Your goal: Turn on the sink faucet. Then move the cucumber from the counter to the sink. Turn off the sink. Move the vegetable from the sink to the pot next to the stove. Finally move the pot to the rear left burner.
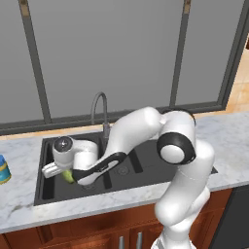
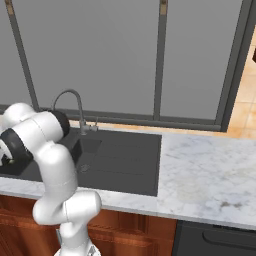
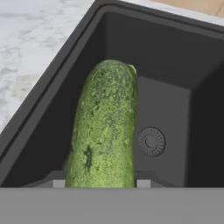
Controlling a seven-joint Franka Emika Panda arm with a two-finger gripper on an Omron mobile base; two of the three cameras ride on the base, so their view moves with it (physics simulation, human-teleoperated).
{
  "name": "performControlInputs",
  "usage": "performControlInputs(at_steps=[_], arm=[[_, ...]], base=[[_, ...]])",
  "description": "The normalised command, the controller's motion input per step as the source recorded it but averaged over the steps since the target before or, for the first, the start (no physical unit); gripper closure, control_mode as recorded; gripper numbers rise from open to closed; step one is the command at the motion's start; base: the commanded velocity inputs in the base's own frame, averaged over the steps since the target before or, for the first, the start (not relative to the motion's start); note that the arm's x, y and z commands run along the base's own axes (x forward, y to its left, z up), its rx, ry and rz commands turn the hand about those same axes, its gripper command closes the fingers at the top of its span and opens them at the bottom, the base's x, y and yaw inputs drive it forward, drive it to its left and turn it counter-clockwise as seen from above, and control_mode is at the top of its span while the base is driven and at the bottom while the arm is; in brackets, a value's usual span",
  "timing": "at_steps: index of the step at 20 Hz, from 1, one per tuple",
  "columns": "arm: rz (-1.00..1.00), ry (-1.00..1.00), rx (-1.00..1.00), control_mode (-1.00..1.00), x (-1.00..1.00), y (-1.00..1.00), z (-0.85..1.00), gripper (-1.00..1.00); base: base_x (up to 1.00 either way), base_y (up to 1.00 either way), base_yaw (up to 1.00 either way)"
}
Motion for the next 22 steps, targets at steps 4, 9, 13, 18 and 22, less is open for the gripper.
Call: performControlInputs(at_steps=[4,9,13,18,22], arm=[[0.00,-0.04,0.03,-1.00,-0.23,-0.12,0.23,1.00],[0.00,0.00,0.00,-1.00,0.00,0.00,0.00,1.00],[-0.07,-0.06,0.00,-1.00,-0.23,-0.01,0.00,1.00],[0.00,0.00,0.00,1.00,0.00,0.00,0.00,1.00],[0.00,0.00,0.00,1.00,0.00,0.00,0.00,1.00]], base=[[0.00,0.00,0.00],[0.00,0.00,0.00],[0.00,0.00,0.00],[-0.35,0.00,-0.51],[-0.23,0.00,-0.60]])
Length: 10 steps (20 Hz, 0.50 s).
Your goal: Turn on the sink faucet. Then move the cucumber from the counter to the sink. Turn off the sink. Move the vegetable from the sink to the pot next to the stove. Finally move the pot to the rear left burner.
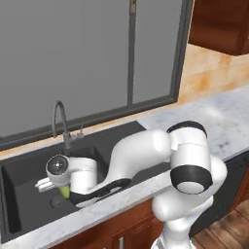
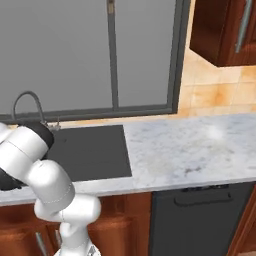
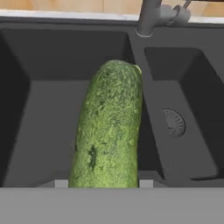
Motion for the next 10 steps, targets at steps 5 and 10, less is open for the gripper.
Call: performControlInputs(at_steps=[5,10], arm=[[0.00,0.00,0.00,1.00,0.00,0.00,0.00,1.00],[0.00,0.00,0.00,1.00,0.00,0.00,0.00,1.00]], base=[[-0.06,0.00,-0.59],[0.00,-0.14,-0.49]])
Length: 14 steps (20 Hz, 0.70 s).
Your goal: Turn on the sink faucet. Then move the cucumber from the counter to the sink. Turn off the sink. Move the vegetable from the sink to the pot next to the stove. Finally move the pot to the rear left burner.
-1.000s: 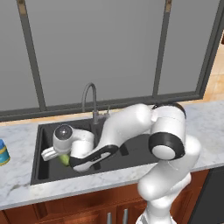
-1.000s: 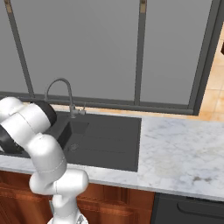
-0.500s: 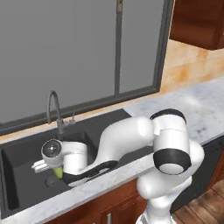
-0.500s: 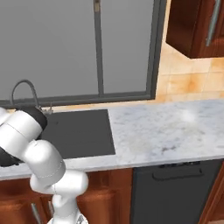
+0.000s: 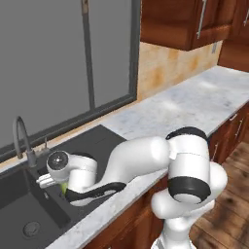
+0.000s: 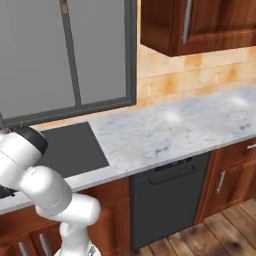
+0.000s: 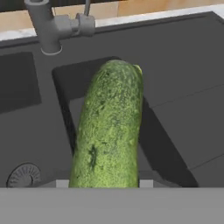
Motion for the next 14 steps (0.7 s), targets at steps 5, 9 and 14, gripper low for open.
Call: performControlInputs(at_steps=[5,9,14], arm=[[0.00,0.00,0.00,1.00,0.00,0.00,0.00,1.00],[0.00,0.00,0.00,1.00,0.00,0.00,0.00,1.00],[0.00,0.00,0.00,1.00,0.00,0.00,0.00,1.00]], base=[[-0.04,-0.44,-0.35],[-0.04,-0.52,-0.29],[0.00,-0.54,-0.27]])
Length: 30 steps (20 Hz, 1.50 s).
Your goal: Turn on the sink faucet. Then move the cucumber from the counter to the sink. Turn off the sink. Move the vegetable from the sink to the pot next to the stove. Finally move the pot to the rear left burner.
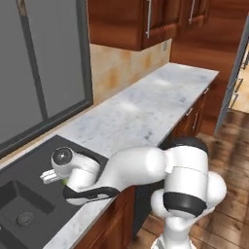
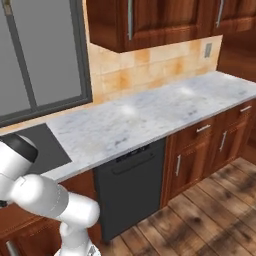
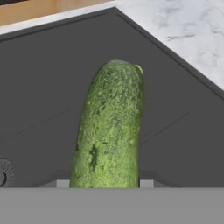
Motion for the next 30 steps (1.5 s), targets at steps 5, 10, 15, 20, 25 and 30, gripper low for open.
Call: performControlInputs(at_steps=[5,10,15,20,25,30], arm=[[0.00,0.00,0.00,1.00,0.00,0.00,0.00,1.00],[0.00,0.00,0.00,1.00,0.00,0.00,0.00,1.00],[0.00,0.00,0.00,1.00,0.00,0.00,0.00,1.00],[0.00,0.00,0.00,1.00,0.00,0.00,0.00,1.00],[0.00,0.00,0.00,1.00,0.00,0.00,0.00,1.00],[0.00,0.00,0.00,1.00,0.00,0.00,0.00,1.00]], base=[[0.00,-0.47,-0.31],[0.00,-0.24,-0.47],[0.00,0.00,-0.57],[0.02,-0.04,-0.55],[0.08,-0.09,-0.51],[0.10,-0.05,-0.49]])
